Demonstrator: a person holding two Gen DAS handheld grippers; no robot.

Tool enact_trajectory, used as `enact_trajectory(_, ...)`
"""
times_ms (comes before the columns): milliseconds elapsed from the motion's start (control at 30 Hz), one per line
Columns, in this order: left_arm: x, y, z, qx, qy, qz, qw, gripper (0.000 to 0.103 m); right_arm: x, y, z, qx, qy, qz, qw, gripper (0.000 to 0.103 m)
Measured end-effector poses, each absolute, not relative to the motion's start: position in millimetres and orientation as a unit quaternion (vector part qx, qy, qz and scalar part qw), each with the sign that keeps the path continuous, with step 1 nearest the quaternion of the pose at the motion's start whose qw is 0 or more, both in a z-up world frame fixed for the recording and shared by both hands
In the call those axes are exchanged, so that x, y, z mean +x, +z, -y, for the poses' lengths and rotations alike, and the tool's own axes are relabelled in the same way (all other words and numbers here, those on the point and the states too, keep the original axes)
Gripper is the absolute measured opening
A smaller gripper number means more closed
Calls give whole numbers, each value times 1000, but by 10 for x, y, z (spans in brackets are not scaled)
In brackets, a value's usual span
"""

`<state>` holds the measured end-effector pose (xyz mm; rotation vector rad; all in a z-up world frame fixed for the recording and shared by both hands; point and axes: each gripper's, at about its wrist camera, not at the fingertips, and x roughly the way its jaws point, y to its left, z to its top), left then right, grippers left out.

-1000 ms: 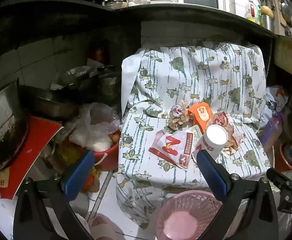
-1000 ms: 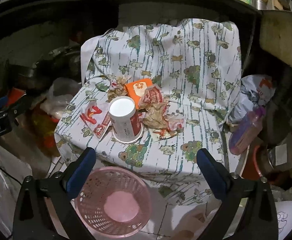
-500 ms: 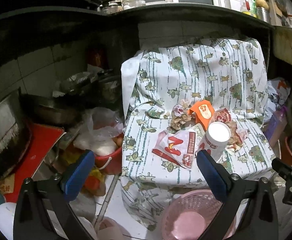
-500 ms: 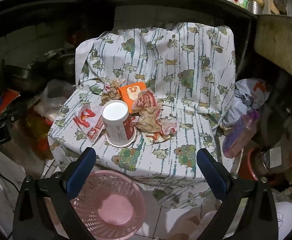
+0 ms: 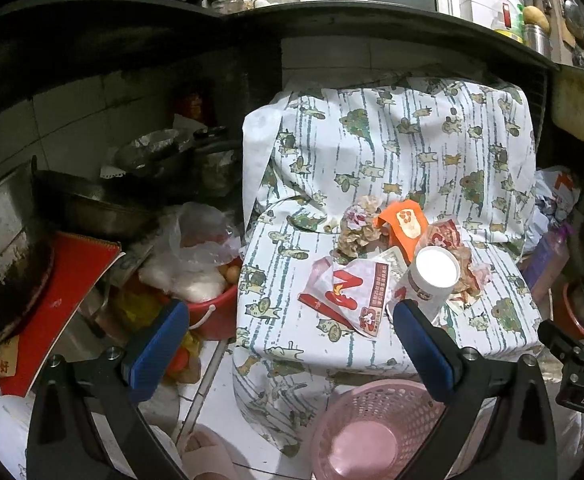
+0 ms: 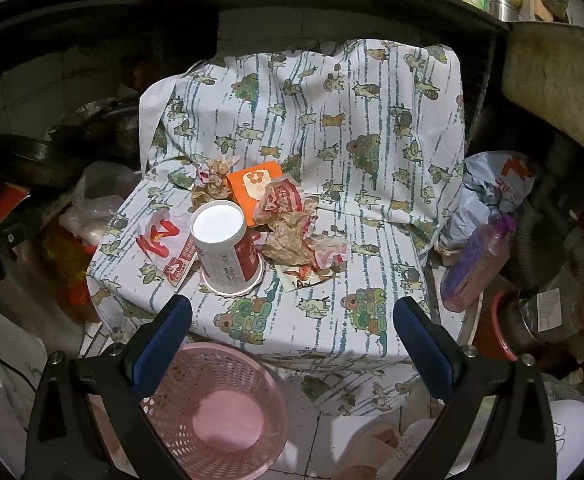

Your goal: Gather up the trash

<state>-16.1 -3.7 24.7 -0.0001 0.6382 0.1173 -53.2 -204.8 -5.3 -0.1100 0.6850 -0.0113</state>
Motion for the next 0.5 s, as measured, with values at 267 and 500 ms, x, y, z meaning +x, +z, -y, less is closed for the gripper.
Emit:
enact_trajectory(267,-236,279,105,10,54,-298,953,103,-524,-48,2050,-52,-7,-336,940,100)
enact_trajectory(500,-194,245,33,-20,46,-326,944,103,-524,-53,2058,-52,-9,-335,941,100)
